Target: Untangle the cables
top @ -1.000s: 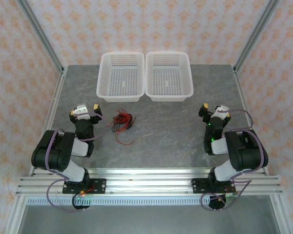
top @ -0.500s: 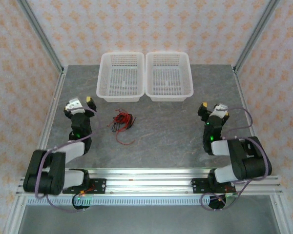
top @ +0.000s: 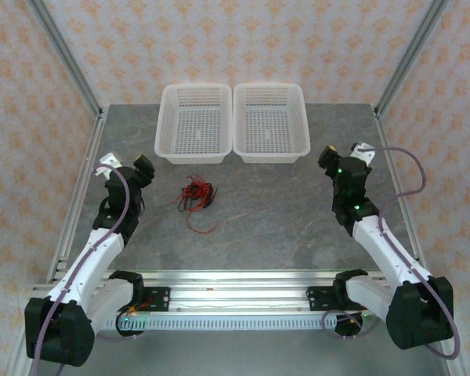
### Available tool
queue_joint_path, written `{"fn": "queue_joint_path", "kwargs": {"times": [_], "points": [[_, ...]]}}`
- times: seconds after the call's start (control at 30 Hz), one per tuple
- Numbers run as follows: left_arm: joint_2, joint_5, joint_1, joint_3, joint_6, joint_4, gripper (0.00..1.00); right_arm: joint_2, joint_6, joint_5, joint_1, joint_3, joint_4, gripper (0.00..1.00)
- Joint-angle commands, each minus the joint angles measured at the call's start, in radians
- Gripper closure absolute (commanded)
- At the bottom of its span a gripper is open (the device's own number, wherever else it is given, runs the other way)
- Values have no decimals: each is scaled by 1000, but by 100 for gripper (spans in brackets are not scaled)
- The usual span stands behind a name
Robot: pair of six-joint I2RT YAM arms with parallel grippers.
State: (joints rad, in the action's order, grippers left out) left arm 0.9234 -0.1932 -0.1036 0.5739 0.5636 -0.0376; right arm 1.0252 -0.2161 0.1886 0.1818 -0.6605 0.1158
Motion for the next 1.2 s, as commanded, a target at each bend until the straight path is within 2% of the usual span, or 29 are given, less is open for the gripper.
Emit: {"fn": "queue_joint_path", "kwargs": {"times": [0.0, 0.1, 0.17, 0.27, 0.37, 0.83, 1.17], "points": [[24, 129, -73, 57, 91, 270, 18, -11, -99, -138, 41, -75, -346, 11], [90, 219, -129, 72, 73, 291, 20, -4, -136, -173, 129, -101, -418, 13], [143, 236, -159, 80, 53, 280, 25, 4, -167, -195, 186, -106, -432, 14], [218, 237, -169, 94, 29, 264, 32, 23, -215, -239, 239, -101, -430, 15], [282, 281, -172, 111, -11, 237, 34, 45, -251, -239, 281, -97, -433, 18], [549, 355, -199, 135, -39, 6, 36, 178, -332, -264, 386, -112, -353, 19], [698, 365, -235, 148, -63, -221, 47, 235, -362, -282, 447, -115, -302, 20]]}}
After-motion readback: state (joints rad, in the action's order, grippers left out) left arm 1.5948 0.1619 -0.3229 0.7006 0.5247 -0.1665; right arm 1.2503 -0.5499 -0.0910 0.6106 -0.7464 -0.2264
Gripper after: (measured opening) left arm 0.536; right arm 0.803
